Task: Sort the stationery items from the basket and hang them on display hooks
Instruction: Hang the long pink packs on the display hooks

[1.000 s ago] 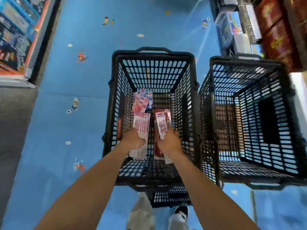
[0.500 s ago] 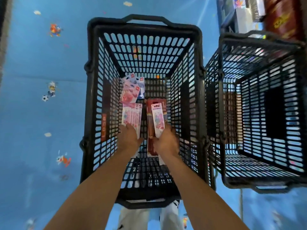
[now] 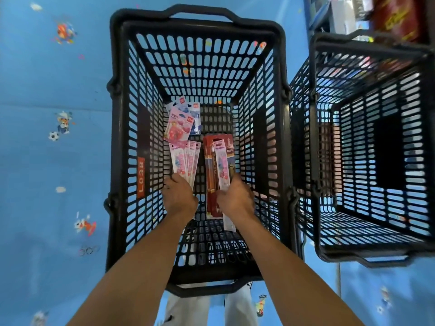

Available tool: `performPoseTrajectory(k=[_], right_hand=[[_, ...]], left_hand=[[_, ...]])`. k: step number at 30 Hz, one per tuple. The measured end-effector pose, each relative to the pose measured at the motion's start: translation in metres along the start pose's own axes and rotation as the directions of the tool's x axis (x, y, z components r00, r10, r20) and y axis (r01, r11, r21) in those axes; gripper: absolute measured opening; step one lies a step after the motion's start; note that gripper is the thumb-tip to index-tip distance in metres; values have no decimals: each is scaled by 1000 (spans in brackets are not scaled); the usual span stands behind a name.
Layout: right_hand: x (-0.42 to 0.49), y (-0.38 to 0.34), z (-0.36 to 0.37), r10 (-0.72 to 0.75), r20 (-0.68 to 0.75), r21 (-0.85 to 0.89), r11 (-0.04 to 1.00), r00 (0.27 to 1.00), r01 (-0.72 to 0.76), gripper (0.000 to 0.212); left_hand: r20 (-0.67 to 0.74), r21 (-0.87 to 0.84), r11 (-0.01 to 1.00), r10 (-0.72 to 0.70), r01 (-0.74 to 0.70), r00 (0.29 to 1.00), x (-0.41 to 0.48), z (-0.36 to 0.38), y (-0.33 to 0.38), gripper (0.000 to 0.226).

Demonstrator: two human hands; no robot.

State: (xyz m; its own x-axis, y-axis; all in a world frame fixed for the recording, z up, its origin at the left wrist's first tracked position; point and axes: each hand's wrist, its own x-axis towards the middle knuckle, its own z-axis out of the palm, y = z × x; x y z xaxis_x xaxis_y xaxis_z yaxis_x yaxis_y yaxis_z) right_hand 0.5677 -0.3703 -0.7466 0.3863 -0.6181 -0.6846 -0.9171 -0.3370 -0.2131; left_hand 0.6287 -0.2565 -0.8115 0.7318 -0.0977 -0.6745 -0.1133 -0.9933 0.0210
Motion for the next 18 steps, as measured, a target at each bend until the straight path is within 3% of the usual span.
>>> performPoseTrajectory(k=[13, 18], right_hand=[[3, 3, -1, 3, 19, 52, 999, 1000, -4, 40], [0, 3, -1, -3, 35, 76, 997, 999, 0, 43]], left_hand=[[41, -122, 991, 56, -51, 998, 0, -10, -2, 64], [16, -286, 958, 20, -15, 1000, -2, -11, -12, 68]])
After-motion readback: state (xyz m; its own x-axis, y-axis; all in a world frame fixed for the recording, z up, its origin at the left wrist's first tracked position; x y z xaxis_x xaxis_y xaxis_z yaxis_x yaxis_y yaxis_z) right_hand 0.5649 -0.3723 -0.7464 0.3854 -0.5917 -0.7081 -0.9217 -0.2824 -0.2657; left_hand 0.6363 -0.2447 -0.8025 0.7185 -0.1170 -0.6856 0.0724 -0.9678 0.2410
